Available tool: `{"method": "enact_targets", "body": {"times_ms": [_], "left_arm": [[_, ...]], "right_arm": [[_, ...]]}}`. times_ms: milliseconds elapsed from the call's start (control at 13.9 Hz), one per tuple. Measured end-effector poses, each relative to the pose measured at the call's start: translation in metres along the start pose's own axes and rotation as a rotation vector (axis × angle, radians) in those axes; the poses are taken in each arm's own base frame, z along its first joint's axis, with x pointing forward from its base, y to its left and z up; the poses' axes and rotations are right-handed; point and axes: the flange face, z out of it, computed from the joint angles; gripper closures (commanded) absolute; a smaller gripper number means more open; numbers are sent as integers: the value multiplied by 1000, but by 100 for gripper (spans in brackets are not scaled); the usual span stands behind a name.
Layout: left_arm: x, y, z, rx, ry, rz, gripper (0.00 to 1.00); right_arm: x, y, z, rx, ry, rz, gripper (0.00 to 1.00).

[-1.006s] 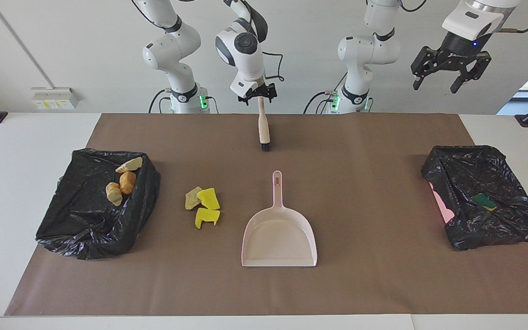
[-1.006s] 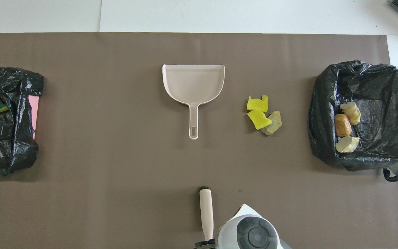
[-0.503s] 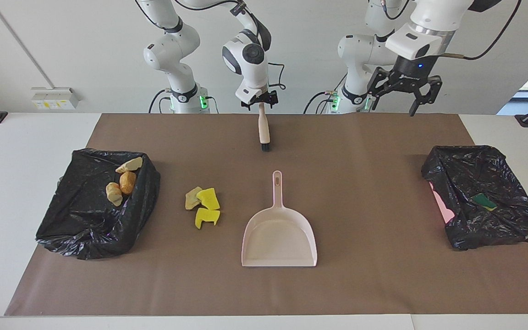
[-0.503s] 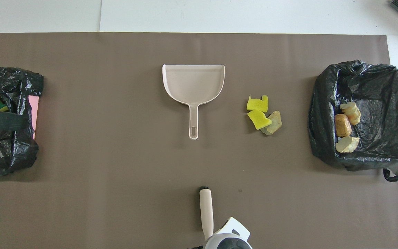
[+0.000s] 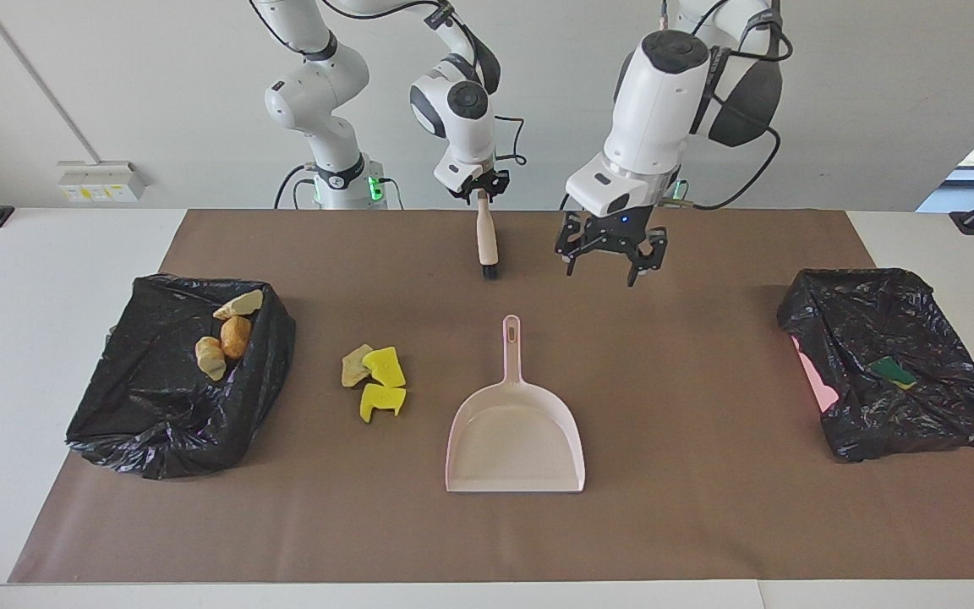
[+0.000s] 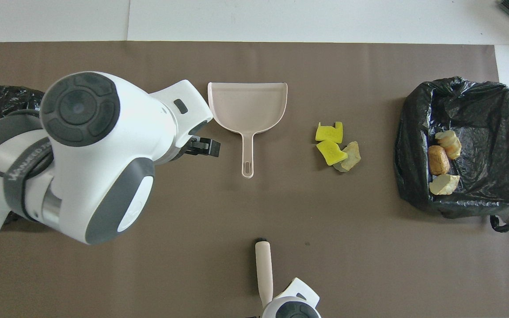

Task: Sweep and dump trash in bin
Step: 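Grasp the dustpan handle with the left gripper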

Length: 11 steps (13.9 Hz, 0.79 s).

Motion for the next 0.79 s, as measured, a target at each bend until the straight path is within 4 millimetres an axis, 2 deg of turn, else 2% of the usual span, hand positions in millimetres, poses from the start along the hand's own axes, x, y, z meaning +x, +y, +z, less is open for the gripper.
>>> {"method": "enact_targets", "body": {"times_ms": [144, 287, 575, 790], "left_arm": [[9, 33, 54, -9, 29, -41, 0], [12, 50, 91, -16, 33, -49, 0], [12, 63, 124, -22, 36, -62, 0], [8, 73, 144, -18, 21, -57, 0]], "right_arm": [[0, 0, -2, 3, 2, 0, 100], [0, 0, -4, 8, 5, 2, 100], [9, 7, -8, 19, 9, 7, 100], [24, 29, -24, 9, 10, -11, 100]]}}
